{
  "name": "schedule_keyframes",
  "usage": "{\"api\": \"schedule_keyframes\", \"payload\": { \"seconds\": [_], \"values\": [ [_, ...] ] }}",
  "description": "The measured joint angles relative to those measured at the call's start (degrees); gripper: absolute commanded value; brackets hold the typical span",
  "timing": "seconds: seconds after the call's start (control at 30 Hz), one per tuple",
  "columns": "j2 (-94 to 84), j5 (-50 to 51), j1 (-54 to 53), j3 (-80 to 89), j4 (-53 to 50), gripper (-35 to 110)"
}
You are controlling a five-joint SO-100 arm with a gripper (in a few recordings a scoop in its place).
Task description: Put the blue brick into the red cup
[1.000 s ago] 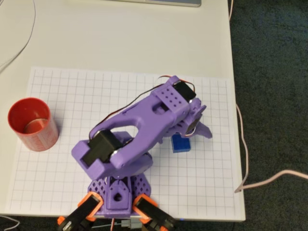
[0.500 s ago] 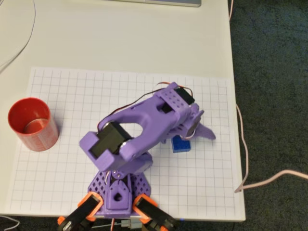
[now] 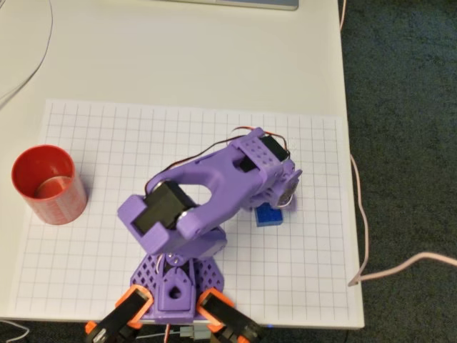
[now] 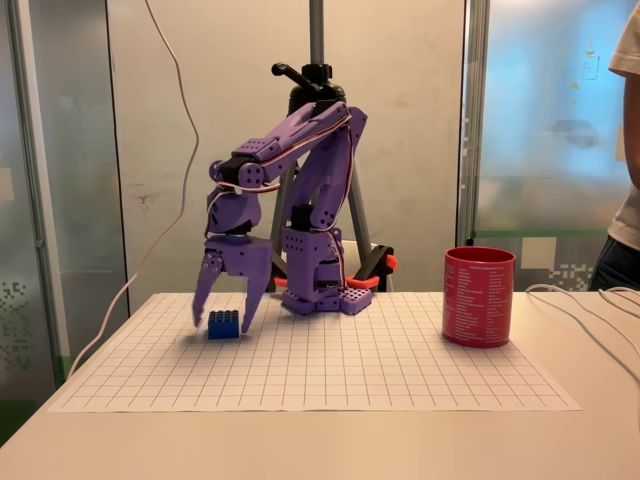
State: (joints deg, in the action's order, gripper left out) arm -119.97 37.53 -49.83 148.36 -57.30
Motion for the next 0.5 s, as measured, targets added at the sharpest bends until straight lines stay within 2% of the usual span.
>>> {"api": "schedule_keyframes", "payload": {
  "seconds": [0.23, 0.5],
  "values": [
    [0.00, -0.18, -0.88, 0.00, 0.97, 0],
    [-8.17, -8.35, -2.90, -8.17, 1.58, 0]
  ]
}}
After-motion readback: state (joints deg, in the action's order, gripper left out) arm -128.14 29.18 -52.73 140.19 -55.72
